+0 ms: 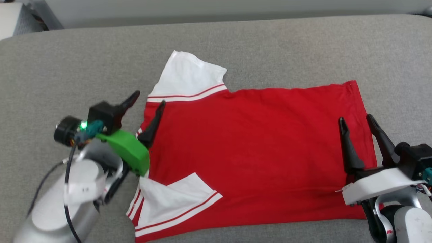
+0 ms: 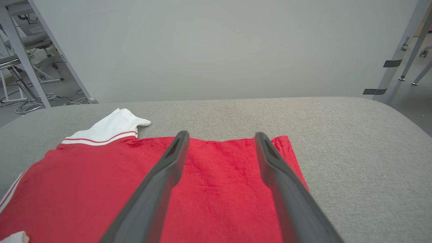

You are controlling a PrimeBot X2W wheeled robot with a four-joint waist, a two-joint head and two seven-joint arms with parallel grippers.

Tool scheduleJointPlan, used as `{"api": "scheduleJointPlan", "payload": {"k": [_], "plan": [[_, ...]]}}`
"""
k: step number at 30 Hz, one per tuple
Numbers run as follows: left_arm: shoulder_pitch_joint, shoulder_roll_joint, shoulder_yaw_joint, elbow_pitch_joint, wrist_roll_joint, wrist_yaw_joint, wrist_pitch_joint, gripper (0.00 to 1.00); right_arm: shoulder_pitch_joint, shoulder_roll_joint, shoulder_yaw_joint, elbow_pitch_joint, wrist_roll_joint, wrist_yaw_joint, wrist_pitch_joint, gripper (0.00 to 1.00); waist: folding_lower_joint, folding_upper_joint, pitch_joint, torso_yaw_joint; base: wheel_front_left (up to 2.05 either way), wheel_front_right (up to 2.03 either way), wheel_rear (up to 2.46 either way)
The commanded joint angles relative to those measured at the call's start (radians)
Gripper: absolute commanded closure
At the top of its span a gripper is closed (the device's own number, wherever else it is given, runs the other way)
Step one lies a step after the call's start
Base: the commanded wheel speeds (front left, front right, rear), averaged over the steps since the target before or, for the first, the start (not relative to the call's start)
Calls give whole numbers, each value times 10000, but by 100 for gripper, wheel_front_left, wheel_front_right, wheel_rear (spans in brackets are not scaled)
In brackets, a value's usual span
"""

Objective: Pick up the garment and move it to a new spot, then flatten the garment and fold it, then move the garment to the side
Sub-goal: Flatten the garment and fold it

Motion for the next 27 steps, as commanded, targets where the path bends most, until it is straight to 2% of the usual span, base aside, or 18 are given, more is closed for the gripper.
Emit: {"api": "scheduleJointPlan", "payload": {"k": [1,3,7,10,14,19,27], "plan": [[-612,146,-53,89,-12,-248,388,0,-247,43,43,-98,-108,-11,-5,0,0,0,895,-562,0,0,0],[-1695,307,-184,347,-200,-701,1529,0,-466,71,118,-212,-150,-11,33,0,0,0,1204,-700,0,0,0],[-3610,511,-504,1030,-749,-1150,3681,0,-805,127,283,-372,-202,-11,84,0,0,0,1667,-990,0,0,0],[-4863,543,-756,1705,-1402,-1265,5326,0,-998,174,452,-440,-207,-11,64,0,0,0,1973,-1246,0,0,0],[-6107,588,-927,2617,-2100,-1304,6847,0,-1203,229,680,-448,-187,-11,-13,0,0,0,2339,-1605,0,0,0],[-7127,667,-1162,3779,-2207,-1315,7560,0,-1395,295,892,-428,-175,-11,-153,0,0,0,2747,-1949,0,0,0],[-7664,748,-1496,5332,-1915,-1319,7279,0,-1535,361,1085,-313,-146,-11,-325,0,0,0,3039,-2226,0,0,0]]}}
